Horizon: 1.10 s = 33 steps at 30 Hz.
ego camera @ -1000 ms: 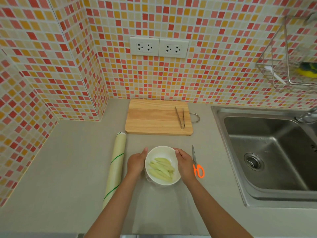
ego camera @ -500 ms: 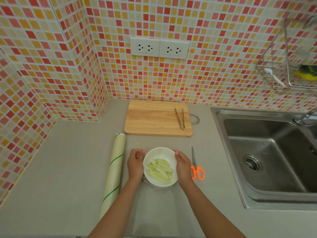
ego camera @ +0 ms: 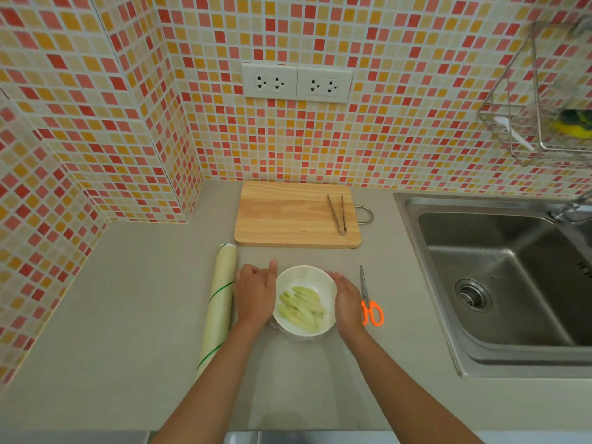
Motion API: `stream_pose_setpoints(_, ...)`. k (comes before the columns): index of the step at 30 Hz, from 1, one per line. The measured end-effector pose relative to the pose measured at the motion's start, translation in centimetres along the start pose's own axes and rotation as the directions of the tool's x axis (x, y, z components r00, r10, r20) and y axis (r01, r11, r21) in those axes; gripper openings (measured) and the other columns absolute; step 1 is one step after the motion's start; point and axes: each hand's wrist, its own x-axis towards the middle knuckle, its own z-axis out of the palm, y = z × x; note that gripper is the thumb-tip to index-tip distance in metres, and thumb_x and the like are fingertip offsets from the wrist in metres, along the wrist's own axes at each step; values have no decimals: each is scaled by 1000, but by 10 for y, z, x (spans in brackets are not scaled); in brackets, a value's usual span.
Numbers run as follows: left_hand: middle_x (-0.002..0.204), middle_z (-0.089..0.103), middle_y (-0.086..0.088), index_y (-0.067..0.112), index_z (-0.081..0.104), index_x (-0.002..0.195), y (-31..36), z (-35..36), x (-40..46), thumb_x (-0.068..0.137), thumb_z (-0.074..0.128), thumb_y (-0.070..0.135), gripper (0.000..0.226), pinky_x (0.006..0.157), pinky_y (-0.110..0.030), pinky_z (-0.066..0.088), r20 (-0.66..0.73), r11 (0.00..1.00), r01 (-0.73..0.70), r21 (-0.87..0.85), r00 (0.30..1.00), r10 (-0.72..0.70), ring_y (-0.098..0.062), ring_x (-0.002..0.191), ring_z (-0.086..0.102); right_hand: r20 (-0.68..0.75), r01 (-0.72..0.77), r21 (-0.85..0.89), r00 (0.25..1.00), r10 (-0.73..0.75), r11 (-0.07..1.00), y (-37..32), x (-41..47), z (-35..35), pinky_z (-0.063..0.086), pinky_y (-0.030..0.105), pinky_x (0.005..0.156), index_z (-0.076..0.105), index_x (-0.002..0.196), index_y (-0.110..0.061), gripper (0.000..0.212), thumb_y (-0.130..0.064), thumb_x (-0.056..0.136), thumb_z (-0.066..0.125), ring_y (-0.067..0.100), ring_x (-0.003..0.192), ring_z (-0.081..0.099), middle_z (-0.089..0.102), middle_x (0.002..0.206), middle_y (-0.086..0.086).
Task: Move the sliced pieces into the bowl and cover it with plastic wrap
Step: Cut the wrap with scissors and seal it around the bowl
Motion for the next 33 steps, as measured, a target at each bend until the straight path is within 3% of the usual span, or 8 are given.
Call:
stream_pose_setpoints(6,96,64,-5,8,65,97,10,-5,-11,102,35,38,43,81,-25,36,-161,961,-20,-276,987,-26,-21,99,56,77,61,-62,995,-56,996,-22,16,-9,45,33,96,66,113,2,40,-21,103,35,20,107,62,67,114,10)
stream_pose_setpoints(10,112,69,5,29,63,110,20,9,-29,101,35,41,32,95,-30,46,102,766,173,-619,985,-139,-13,108,62,222,8,-92,975,13,996,-21,16,-4,49,14,79,69,112,-1,34,-18,100,41,1,93,66,70,104,1)
stream_pose_setpoints(14,115,69,4,28,64,113,19,12,-22,101,31,49,42,92,-27,46,276,629,348,-695,937,-214,-16,110,63,235,-16,-46,972,27,999,-5,9,-5,50,11,72,68,109,-11,30,-16,99,41,2,90,65,69,106,-2)
stream_pose_setpoints(18,107,73,-2,26,72,101,19,11,-13,98,28,57,55,95,-38,50,373,675,402,-618,906,-199,-21,104,67,231,-32,-16,972,34,999,-3,6,-3,51,12,68,69,103,-16,34,-22,103,35,2,84,67,70,97,-3)
stream_pose_setpoints(21,90,74,2,28,72,83,22,10,-8,95,27,62,57,83,-36,53,385,737,423,-528,892,-236,-23,94,68,217,-38,-16,975,41,999,-3,4,-3,52,11,65,69,103,-15,36,-26,104,34,3,83,68,71,95,-4)
stream_pose_setpoints(24,91,72,-7,15,67,79,22,9,-1,90,22,71,73,83,-39,50,417,791,461,-401,861,-291,-30,97,66,209,-74,-33,975,79,997,-2,3,-3,54,18,73,68,111,-7,42,-32,103,35,16,93,66,71,102,4)
stream_pose_setpoints(28,107,67,-11,15,72,94,25,1,8,94,9,63,79,102,-47,36,300,961,239,-137,935,-190,-32,118,50,192,-58,-168,977,90,984,-12,8,-6,49,31,80,71,105,-2,46,-35,102,39,22,92,65,72,104,15)
stream_pose_setpoints(33,115,67,1,18,65,118,17,-7,-14,100,24,51,56,102,-36,42,16,836,166,-524,983,-185,-19,116,59,212,-32,-112,976,55,993,-26,17,1,48,19,81,68,113,0,35,-22,100,44,21,104,63,69,113,12)
